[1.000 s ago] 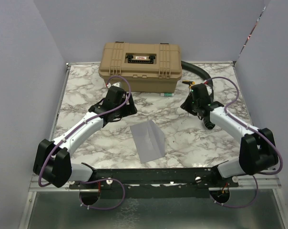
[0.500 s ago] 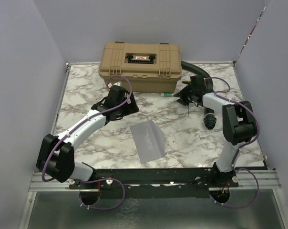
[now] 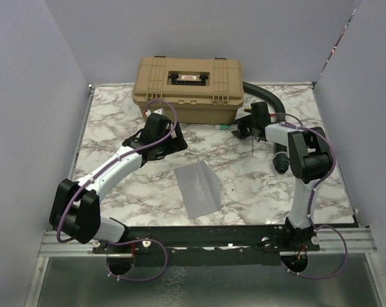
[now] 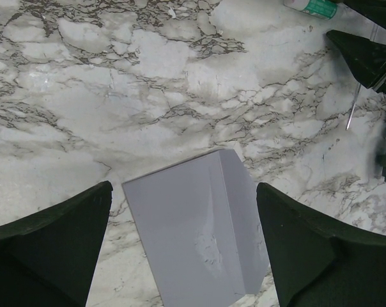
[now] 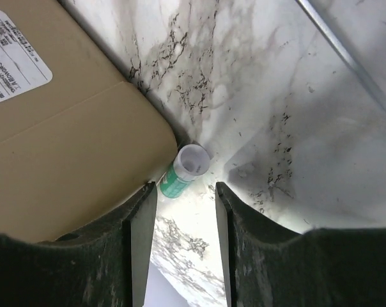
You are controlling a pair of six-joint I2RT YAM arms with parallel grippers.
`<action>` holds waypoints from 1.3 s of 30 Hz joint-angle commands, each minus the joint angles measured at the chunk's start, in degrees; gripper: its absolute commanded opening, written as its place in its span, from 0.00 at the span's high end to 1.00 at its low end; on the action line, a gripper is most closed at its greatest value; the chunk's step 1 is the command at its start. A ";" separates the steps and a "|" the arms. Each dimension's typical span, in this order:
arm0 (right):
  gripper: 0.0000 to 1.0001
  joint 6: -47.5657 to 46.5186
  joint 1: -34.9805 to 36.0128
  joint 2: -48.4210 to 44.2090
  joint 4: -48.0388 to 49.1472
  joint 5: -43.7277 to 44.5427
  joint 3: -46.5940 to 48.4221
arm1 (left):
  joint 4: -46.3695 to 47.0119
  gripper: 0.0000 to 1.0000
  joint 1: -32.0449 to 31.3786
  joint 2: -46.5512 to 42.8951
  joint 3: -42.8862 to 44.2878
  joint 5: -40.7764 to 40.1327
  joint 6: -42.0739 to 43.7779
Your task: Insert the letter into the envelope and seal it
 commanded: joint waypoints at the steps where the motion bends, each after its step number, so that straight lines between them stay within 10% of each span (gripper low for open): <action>1: 0.54 4.28 0.07 2.34 -0.45 4.28 1.42 | 0.78 0.05 0.64 0.66 0.96 0.88 1.13; 19: 0.67 4.49 2.34 8.42 -28.62 16.08 14.91 | 0.21 0.05 3.65 -1.81 -2.15 0.27 -0.94; 39: 0.92 -23.33 2.55 -10.46 -18.91 12.95 -10.58 | 1.77 0.02 4.00 -3.59 -2.64 -0.06 1.93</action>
